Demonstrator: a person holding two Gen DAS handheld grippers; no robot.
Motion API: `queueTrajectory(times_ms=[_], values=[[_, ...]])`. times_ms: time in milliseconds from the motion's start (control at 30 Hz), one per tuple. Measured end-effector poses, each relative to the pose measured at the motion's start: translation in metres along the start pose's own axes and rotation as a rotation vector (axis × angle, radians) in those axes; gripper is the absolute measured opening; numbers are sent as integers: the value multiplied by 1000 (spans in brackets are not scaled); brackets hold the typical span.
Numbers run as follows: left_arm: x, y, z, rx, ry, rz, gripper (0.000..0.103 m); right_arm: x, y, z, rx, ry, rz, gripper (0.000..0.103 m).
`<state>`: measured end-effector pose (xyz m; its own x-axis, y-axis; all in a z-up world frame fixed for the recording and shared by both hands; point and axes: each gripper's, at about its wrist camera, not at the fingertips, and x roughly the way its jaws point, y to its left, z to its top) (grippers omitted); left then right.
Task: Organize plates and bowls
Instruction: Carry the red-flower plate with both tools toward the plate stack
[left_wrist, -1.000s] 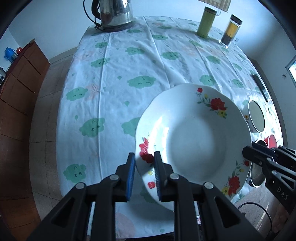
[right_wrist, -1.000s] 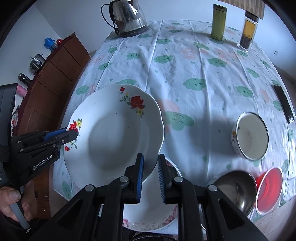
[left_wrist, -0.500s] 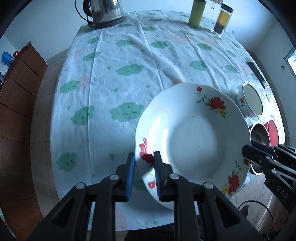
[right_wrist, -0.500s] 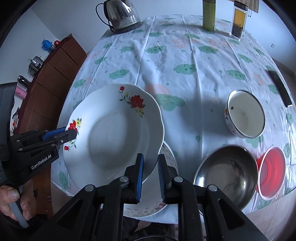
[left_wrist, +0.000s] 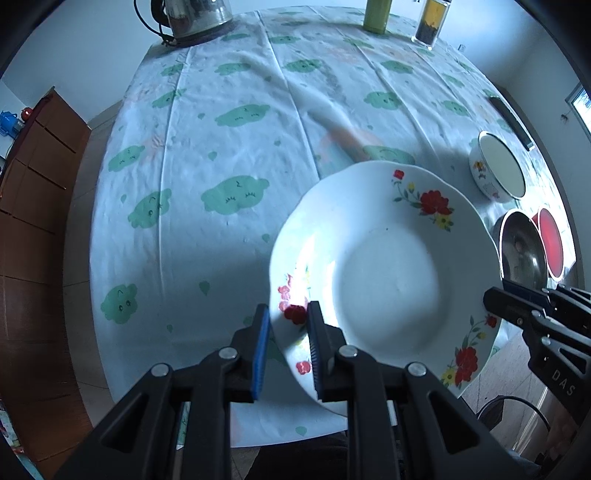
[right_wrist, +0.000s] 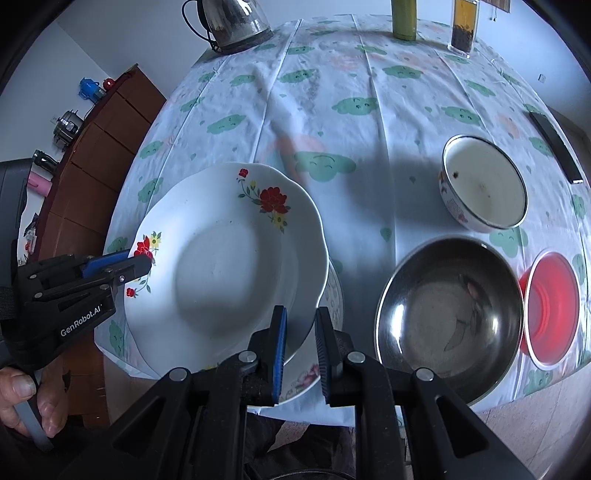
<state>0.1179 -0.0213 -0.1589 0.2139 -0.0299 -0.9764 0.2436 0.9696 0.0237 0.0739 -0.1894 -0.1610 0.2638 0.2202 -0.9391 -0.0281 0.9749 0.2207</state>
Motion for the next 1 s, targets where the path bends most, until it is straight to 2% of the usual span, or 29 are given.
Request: queueTrajectory(times_ms=[1000], values=[[19,-9,-12,11,48,-9,17,15,-8,-16,7,46,-1,17]])
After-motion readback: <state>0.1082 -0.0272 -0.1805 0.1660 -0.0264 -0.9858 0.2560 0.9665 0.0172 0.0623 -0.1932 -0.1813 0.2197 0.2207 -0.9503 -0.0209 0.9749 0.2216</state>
